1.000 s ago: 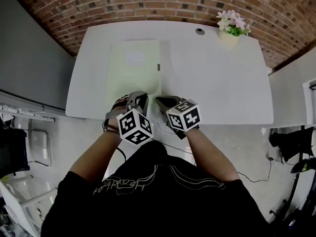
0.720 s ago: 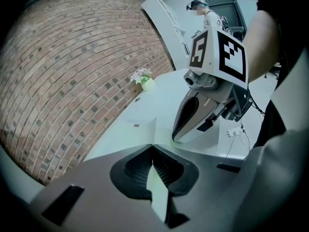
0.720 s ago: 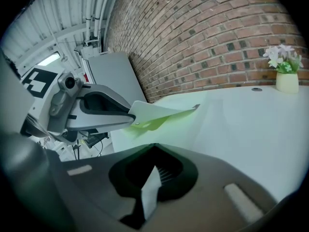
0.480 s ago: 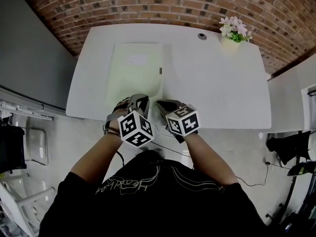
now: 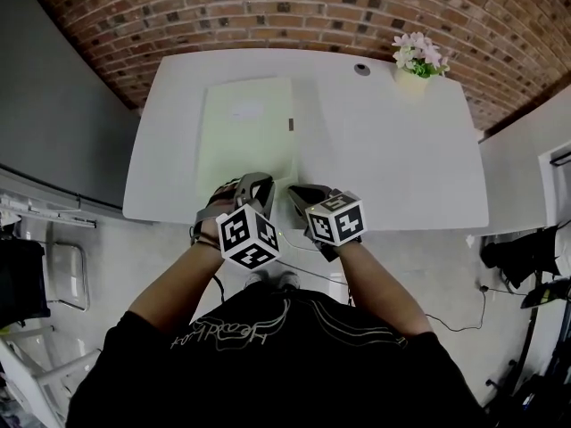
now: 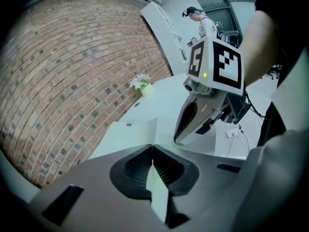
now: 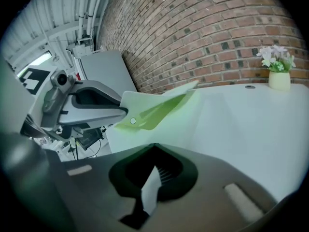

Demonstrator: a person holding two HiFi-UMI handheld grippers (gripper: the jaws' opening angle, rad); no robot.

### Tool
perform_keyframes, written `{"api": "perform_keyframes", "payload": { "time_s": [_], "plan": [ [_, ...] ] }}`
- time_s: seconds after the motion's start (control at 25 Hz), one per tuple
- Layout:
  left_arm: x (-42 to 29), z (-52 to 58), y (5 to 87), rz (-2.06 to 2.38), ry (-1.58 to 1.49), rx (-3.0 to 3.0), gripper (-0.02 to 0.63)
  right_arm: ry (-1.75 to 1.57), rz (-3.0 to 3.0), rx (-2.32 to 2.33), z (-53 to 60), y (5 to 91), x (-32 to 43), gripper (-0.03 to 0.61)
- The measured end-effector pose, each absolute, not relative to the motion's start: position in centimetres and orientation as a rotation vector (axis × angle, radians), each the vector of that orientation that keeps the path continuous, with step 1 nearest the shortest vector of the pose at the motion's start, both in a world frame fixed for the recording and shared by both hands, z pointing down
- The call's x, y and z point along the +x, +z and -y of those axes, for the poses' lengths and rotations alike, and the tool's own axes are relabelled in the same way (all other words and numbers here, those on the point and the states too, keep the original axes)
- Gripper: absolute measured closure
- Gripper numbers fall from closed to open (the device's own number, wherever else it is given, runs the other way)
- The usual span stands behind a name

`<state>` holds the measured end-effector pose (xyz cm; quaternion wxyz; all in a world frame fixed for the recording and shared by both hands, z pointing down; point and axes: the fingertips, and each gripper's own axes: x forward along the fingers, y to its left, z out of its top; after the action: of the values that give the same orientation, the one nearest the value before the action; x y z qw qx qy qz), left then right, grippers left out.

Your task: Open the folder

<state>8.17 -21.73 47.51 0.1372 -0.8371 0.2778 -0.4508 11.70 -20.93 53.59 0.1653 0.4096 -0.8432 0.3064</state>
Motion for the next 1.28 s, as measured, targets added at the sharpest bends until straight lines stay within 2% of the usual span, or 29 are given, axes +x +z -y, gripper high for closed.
{"api": "perform_keyframes", "payload": {
  "time_s": [0.48, 1.28],
  "plan": [
    [6.2, 21.6, 45.0, -0.771, -1.232, -2.429, 0.601, 0.908, 2.287, 1.293, 21.3, 53.9, 12.5, 0.577],
    [0.1, 22.6, 39.6, -1.0, -0.98, -2.454, 0.6, 0.85, 2.128, 1.477, 21.0, 54.2, 13.2, 0.577]
  ]
}}
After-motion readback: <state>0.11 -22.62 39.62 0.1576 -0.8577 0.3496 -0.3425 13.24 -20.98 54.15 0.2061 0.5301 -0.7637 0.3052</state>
